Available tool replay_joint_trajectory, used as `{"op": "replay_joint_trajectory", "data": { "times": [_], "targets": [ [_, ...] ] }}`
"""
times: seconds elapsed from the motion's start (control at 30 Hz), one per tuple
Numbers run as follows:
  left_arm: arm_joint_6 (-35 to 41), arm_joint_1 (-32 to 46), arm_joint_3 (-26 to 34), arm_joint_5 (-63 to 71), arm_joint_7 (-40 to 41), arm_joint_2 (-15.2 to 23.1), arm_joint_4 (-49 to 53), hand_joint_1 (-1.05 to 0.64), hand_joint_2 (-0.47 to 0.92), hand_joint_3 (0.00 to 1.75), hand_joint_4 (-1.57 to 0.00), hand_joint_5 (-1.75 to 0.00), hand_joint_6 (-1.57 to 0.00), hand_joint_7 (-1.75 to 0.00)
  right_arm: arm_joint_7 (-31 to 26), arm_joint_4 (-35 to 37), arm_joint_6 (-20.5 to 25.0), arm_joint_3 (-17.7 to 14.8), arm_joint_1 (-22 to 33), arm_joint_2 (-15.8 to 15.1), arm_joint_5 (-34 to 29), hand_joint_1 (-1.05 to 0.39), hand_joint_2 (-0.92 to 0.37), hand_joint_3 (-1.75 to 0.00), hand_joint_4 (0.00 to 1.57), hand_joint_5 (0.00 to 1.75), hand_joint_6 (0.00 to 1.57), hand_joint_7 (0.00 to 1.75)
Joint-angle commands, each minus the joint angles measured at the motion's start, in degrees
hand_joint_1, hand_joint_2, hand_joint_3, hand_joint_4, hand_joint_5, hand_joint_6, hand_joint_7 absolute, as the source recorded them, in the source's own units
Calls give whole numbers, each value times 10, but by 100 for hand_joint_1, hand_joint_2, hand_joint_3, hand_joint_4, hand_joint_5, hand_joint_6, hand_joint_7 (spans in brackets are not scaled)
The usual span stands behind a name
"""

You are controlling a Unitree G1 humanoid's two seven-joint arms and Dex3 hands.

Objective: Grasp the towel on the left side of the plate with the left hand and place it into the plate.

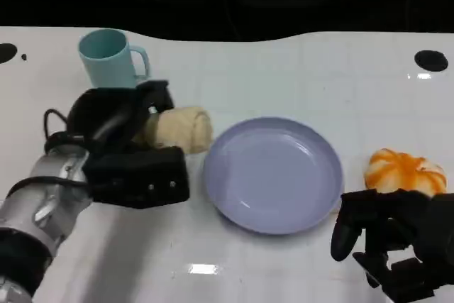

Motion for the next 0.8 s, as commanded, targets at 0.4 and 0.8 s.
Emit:
{"op": "replay_joint_trajectory", "data": {
  "times": [0.4, 0.8],
  "targets": [
    [28, -36, -44, 32, -49, -89, -71, -21, 45, 105, -88, -175, -63, -175, -6, 1, -6, 6, -2, 1, -6, 2, -59, -106, 70, 169, 67, 143],
    [38, -44, -68, 26, -89, -131, -21, -24, 75, 39, -74, -156, -80, -83, -7, 6, -20, 9, 2, 6, -7, 2, -58, -107, 70, 171, 68, 144]
  ]
}}
